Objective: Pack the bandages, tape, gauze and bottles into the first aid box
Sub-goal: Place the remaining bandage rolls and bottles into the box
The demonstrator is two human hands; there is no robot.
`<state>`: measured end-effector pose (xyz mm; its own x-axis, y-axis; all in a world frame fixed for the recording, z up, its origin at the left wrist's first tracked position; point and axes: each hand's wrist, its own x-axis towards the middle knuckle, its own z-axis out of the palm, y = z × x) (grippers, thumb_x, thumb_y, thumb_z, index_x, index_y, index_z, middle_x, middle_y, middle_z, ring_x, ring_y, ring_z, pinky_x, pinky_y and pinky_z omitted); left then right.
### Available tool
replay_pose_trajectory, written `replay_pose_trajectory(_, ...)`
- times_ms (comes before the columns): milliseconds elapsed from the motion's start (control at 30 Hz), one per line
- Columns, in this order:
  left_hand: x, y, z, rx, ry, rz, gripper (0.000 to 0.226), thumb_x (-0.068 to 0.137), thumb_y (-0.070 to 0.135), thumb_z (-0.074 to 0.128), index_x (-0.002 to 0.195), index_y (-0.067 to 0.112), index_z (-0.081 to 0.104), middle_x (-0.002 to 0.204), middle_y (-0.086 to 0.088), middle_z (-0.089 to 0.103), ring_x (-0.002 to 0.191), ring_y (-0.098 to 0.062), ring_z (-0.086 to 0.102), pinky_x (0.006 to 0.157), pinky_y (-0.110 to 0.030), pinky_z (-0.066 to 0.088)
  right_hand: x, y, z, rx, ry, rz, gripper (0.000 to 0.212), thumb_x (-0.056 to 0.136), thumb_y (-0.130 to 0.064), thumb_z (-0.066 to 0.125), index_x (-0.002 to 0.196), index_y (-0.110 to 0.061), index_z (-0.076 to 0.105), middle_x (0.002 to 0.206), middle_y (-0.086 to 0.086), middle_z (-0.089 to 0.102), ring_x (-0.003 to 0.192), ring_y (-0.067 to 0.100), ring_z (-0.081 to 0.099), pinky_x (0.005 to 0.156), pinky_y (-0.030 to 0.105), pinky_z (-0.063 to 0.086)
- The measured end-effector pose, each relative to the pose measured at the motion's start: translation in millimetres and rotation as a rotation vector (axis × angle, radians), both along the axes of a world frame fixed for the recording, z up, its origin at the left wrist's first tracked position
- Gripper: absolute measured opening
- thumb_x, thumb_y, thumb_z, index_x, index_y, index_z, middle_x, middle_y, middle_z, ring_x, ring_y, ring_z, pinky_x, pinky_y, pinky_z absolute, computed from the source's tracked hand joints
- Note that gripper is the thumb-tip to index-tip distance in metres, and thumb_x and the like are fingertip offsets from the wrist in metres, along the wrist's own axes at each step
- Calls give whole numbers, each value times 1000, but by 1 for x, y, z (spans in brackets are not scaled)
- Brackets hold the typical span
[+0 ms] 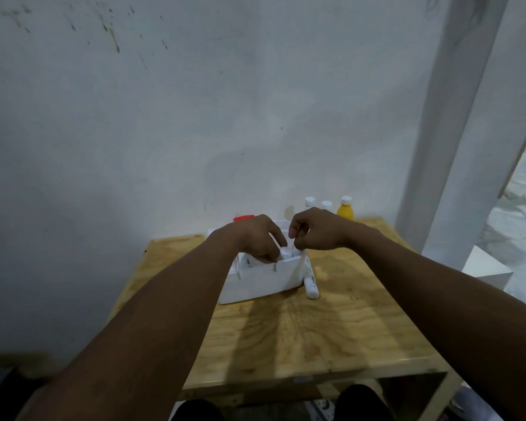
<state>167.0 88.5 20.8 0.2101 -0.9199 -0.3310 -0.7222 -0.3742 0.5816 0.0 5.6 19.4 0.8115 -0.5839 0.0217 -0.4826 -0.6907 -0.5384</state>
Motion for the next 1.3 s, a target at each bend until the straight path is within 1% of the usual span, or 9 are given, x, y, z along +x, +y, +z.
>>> replay_pose_trajectory(267, -3, 0, 1, 1, 4, 0, 30, 85, 1, 78, 109, 18, 76, 97, -10, 73, 80, -18, 74, 88, -35, 64, -3, -2, -1, 15, -61, -10, 18, 81, -9, 69, 98, -11, 72, 84, -8, 65, 89, 15, 65, 81, 27, 53)
replay_pose_trajectory(367, -2, 0, -1, 0, -9, -1, 33, 85, 0, 77, 114, 14, 75, 93, -9, 73, 75, -16, 73, 80, -29, 64, -4, -3, -2, 54, -75, -16, 19, 79, -8, 70, 98, -11, 72, 84, -4, 68, 84, 14, 64, 80, 28, 54)
replay_pose_trajectory(500, -1, 0, -1, -15, -17, -14, 24, 82, -1, 80, 97, 17, 77, 94, -10, 75, 73, -15, 72, 71, -25, 62, -6, -7, -5, 85, -72, -5, 22, 77, -7, 72, 98, -12, 71, 93, 8, 74, 82, 14, 65, 82, 31, 55)
replay_pose_trajectory(633, 1, 3, -1, -42, 17, -28, 23, 80, -6, 80, 93, 13, 77, 98, -16, 78, 85, -22, 73, 84, -34, 64, -7, -9, -10, 79, -65, 12, 25, 76, -4, 74, 100, -11, 74, 95, 9, 74, 82, 14, 66, 81, 29, 56)
replay_pose_trajectory(733, 1, 4, -2, -52, 9, -33, 24, 81, -7, 78, 90, 15, 76, 97, -16, 78, 88, -25, 75, 85, -34, 63, -6, -10, -11, 77, -67, 11, 24, 76, -4, 76, 98, -13, 76, 97, 7, 75, 90, 18, 69, 81, 27, 57)
replay_pose_trajectory(867, 0, 3, -2, -42, -14, -17, 25, 81, -7, 77, 90, 16, 76, 104, -20, 78, 105, -34, 75, 93, -47, 62, -4, -9, -8, 85, -77, -4, 25, 76, -9, 74, 100, -13, 75, 97, 5, 74, 94, 19, 69, 87, 31, 57)
replay_pose_trajectory(1000, 0, 2, 1, -17, 11, 5, 22, 82, -5, 78, 91, 16, 76, 104, -19, 78, 101, -30, 77, 93, -45, 62, -5, -10, -6, 91, -102, -33, 20, 79, -11, 71, 98, -15, 76, 91, -1, 74, 91, 15, 69, 84, 28, 56)
replay_pose_trajectory(1167, -1, -1, 9, -84, -29, 37, 15, 87, 3, 75, 95, 15, 75, 95, -10, 79, 71, -14, 79, 57, -24, 57, -10, -23, 1, 22, -196, -133, 15, 81, -11, 67, 92, -11, 77, 91, 1, 74, 90, 17, 68, 84, 32, 56)
replay_pose_trajectory(1300, 0, -16, 18, -189, -54, 56, 14, 89, 4, 72, 102, 9, 75, 98, -15, 77, 78, -23, 80, 76, -31, 65, -20, -47, 4, 14, -202, -278, 16, 85, -17, 62, 91, -10, 74, 99, 7, 72, 92, 23, 67, 75, 34, 58)
